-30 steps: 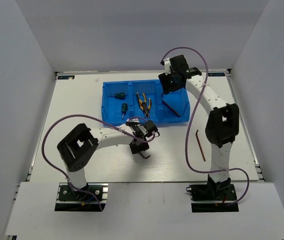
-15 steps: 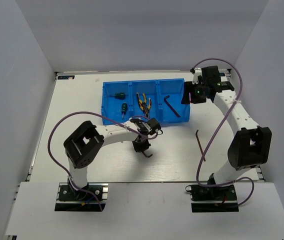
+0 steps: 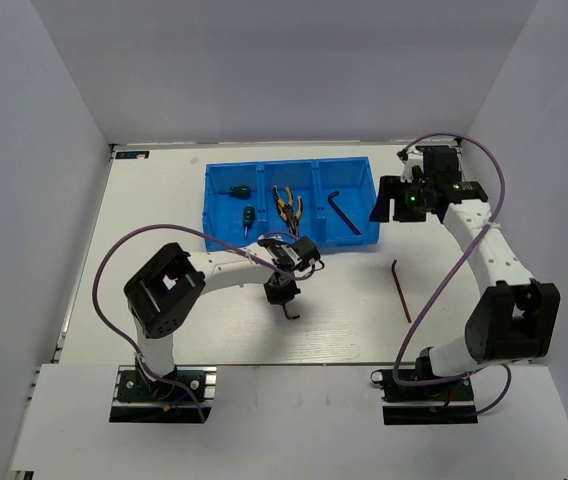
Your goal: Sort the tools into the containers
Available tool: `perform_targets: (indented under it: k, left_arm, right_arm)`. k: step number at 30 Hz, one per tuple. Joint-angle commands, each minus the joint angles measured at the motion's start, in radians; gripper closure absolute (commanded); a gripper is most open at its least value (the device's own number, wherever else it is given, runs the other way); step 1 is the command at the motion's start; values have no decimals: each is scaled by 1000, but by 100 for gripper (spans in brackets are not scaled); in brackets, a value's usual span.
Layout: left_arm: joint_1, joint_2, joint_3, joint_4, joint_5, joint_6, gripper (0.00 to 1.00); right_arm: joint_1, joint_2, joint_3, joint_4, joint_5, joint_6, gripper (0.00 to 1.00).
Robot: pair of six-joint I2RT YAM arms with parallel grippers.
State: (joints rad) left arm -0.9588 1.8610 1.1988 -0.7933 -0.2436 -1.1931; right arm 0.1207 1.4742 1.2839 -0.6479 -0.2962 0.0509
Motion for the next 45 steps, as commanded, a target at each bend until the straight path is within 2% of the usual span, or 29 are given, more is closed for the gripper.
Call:
perform_targets:
  k: [1,3,6,15,18,19,21,22,27,28,29,30,32,34,37,39,41,42,43,45]
  left_arm:
    - [-18,69,-62,-6,32,16,100]
    - [-18,44,-33,-15,23,49,100]
    - [-28,-5,45,-37,-16,87,100]
    - [-66,-55,255,-46,-26,285,100]
    - [-75,-65,353,-9,-17,372,100]
    - [-75,-53,389,-9,-17,388,100]
    - [-48,-8,497,-9,-17,420,100]
    - [-47,10,528,-9,-17,452,100]
    - [27,165,777,35,-8,552,100]
    - [38,231,867,46,1,579,100]
    - [49,268,919,46,1,590,100]
    - [60,306,973,36,1,590,100]
    - [97,401,1102,26,1,615,100]
    - [130,440,1142,40,18,625,100]
    - [163,480,1142,78,46,647,100]
    - [173,500,1142,89,64,656,90]
    - [183,515,1151,100,82,656,86]
    - [183,524,1151,100,83,656,73]
    - [183,524,1151,109,96,656,64]
    - [183,524,1151,123,96,656,52]
  right_arm:
    - [-35,-81,-46,-16,-26,-19,24]
    - [-47,-130,-75,-33,-21,-46,18]
    - [-88,-176,-136,-59,-23,-81,18]
    - [-182,-248,-247,-144,-47,-135,34]
    - [-205,-258,-273,-177,-66,-170,58]
    - [-213,-261,-285,-203,-70,-190,74]
    - [-220,-267,-304,-205,-86,-201,95]
    - [-231,-276,-332,-206,-90,-209,100]
    - [-254,-313,-409,-210,-185,-335,100]
    - [-253,-319,-428,-210,-179,-353,100]
    - [-254,-333,-451,-202,-173,-393,80]
    - [-253,-336,-460,-203,-167,-407,68]
    - [-253,-347,-497,-219,-164,-462,57]
    - [-250,-356,-515,-217,-158,-517,55]
    - [-248,-373,-569,-173,-123,-516,50]
    - [-247,-364,-584,-142,-106,-504,48]
    - [-243,-356,-586,-136,-98,-494,46]
    - [-243,-342,-587,-121,-98,-488,45]
    - [-243,-338,-589,-116,-89,-485,45]
    - [-237,-318,-587,-98,-83,-474,43]
